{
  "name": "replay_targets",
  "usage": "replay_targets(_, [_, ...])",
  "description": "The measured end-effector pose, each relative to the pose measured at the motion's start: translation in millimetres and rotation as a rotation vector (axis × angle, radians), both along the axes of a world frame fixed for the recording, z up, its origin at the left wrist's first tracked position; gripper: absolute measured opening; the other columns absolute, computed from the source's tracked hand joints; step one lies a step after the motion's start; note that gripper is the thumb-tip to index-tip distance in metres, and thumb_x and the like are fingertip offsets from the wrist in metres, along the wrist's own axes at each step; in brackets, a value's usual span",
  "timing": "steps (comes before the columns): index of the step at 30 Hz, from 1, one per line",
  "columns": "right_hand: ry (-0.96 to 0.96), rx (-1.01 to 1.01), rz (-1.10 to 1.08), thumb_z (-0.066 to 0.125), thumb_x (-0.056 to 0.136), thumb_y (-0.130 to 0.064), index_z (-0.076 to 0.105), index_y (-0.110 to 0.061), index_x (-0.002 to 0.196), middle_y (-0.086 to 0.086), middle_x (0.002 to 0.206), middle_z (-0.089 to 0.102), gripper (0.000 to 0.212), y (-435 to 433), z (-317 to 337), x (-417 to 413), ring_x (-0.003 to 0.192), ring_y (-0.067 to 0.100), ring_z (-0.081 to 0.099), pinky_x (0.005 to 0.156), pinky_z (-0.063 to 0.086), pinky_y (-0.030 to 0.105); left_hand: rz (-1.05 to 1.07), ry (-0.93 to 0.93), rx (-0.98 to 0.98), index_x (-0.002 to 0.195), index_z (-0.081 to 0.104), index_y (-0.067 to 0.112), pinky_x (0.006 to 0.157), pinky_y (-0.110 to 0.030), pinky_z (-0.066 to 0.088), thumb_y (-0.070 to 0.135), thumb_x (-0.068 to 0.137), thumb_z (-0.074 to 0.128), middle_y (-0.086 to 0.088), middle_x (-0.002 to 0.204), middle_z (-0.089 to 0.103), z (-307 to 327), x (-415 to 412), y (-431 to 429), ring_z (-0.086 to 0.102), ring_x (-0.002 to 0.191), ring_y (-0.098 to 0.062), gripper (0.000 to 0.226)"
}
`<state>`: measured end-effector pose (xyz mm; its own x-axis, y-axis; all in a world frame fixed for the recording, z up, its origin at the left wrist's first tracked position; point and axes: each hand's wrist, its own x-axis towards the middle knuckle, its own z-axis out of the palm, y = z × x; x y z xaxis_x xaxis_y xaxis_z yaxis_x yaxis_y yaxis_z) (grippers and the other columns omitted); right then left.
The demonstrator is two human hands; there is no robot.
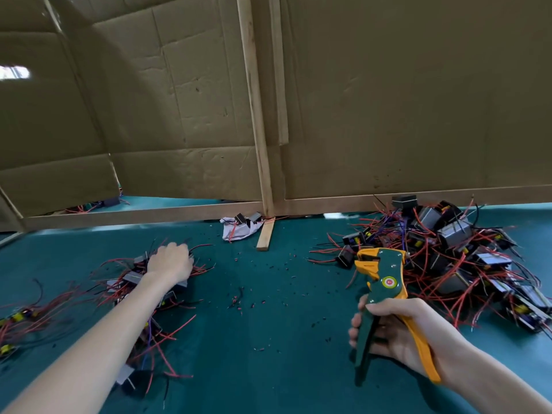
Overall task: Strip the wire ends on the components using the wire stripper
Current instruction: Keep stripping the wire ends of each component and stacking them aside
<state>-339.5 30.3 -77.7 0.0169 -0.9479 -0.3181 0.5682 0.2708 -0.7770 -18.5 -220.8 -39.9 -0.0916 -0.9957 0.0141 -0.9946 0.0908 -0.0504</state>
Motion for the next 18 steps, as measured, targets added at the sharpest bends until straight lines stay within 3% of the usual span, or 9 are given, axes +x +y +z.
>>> replay_targets(4, [0.001, 0.008, 0.002, 0.074, 0.055, -0.003, 0.073, 0.001, 0.073, 0.028, 0.082, 0.064, 0.019, -0.5, -0.4, -0.7, 0.075, 0.043, 0.067, 0.069, 0.058, 0.051, 0.104, 0.067, -0.026, 0.137, 0.047, 0.022, 0.100, -0.044, 0.042, 0.043, 0.097, 0.049, -0.017, 0.136, 0.048, -7.5, -0.2, -5.3, 0.043, 0.126, -0.037, 0.046])
replay_targets(7, [-0.001, 0.014, 0.005, 0.075, 0.054, -0.004, 0.074, 0.001, 0.074, 0.028, 0.083, 0.065, 0.020, -1.5, -0.8, -0.8, 0.076, 0.044, 0.067, 0.071, 0.057, 0.051, 0.134, 0.045, -0.076, 0.126, 0.053, 0.028, 0.103, -0.045, 0.033, 0.045, 0.094, 0.055, -0.014, 0.132, 0.053, -8.3, -5.5, -9.9, 0.040, 0.127, -0.036, 0.037])
replay_targets(10, [-0.003, 0.016, 0.003, 0.074, 0.057, -0.002, 0.074, 0.001, 0.074, 0.028, 0.083, 0.065, 0.018, -1.6, -1.2, -2.0, 0.076, 0.044, 0.068, 0.070, 0.057, 0.051, 0.036, 0.012, -0.186, 0.108, 0.057, 0.023, 0.095, -0.041, 0.033, 0.038, 0.094, 0.058, -0.007, 0.113, 0.064, -6.7, -13.3, -12.2, 0.047, 0.116, -0.030, 0.021])
replay_targets(14, [0.002, 0.021, -0.003, 0.072, 0.060, -0.003, 0.074, 0.001, 0.074, 0.028, 0.082, 0.065, 0.015, -1.2, -0.8, -1.1, 0.075, 0.044, 0.068, 0.070, 0.058, 0.051, -0.153, -0.004, -0.122, 0.105, 0.050, 0.018, 0.080, -0.034, 0.039, 0.026, 0.097, 0.055, -0.006, 0.105, 0.065, -6.0, -23.1, -5.3, 0.058, 0.097, -0.027, 0.012])
replay_targets(16, [0.000, 0.014, -0.006, 0.071, 0.060, -0.003, 0.073, 0.001, 0.074, 0.028, 0.082, 0.065, 0.015, -0.9, 0.0, -0.6, 0.074, 0.043, 0.068, 0.070, 0.058, 0.052, -0.203, 0.104, -0.153, 0.103, 0.055, 0.017, 0.075, -0.033, 0.043, 0.020, 0.097, 0.054, -0.008, 0.106, 0.064, -5.3, -27.5, -2.2, 0.059, 0.092, -0.027, 0.007])
replay_targets(18, [-0.003, 0.005, -0.005, 0.071, 0.059, -0.003, 0.073, 0.001, 0.074, 0.028, 0.082, 0.064, 0.015, -0.6, 1.0, -0.5, 0.074, 0.043, 0.068, 0.070, 0.058, 0.052, -0.258, 0.344, -0.217, 0.099, 0.060, 0.014, 0.078, -0.035, 0.046, 0.017, 0.097, 0.053, -0.010, 0.105, 0.062, -0.8, -37.3, 2.1, 0.057, 0.091, -0.026, 0.008])
